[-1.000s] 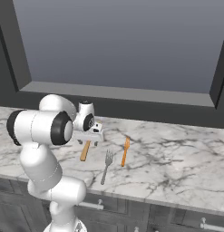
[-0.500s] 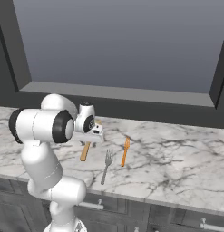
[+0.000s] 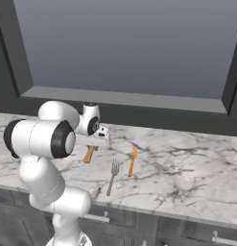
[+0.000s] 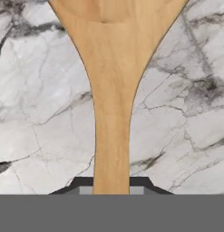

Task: Organize the utensils by type. Pick up the wooden spoons from the counter and place them in the open cabinet. Then pick up the metallic utensils from the counter and place them in the open drawer.

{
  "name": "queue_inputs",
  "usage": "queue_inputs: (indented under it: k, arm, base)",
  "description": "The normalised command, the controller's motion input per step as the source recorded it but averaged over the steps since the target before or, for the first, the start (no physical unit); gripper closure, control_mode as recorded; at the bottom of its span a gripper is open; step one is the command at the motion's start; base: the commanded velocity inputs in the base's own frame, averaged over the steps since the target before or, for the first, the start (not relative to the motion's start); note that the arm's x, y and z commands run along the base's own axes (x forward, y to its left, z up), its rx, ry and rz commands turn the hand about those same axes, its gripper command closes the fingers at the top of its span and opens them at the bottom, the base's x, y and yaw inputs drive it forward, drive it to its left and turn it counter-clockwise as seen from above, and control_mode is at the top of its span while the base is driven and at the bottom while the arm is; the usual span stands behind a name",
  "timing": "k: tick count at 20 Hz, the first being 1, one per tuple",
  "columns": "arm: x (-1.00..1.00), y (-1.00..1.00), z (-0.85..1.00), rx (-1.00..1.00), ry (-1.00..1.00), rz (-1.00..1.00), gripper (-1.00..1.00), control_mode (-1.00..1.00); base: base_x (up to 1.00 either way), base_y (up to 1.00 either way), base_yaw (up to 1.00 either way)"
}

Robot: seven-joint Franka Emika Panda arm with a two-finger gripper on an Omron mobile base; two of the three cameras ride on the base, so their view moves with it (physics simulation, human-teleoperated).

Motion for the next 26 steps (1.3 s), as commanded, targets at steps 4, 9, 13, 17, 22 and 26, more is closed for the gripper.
queue_inputs:
  k: [4, 9, 13, 17, 22, 26]
  arm:
    - [-0.05, 0.01, 0.64, 0.00, 0.00, 0.11, 1.00, -1.00]
    - [-0.04, 0.04, 0.74, 0.00, 0.00, 0.05, 1.00, -1.00]
    - [-0.28, 0.00, 0.70, 0.00, -0.02, 0.00, 1.00, -1.00]
    - [-0.36, 0.00, 0.59, 0.00, -0.17, 0.00, 1.00, -1.00]
    - [-0.39, 0.00, 0.51, 0.01, -0.18, 0.00, 1.00, -1.00]
    - [-0.41, -0.03, 0.46, 0.03, -0.12, 0.00, 1.00, -1.00]
  base:
    - [0.00, 0.00, 0.00]
    - [0.00, 0.00, 0.00]
    - [0.00, 0.00, 0.00]
    - [0.00, 0.00, 0.00]
    - [0.00, 0.00, 0.00]
    - [0.00, 0.00, 0.00]
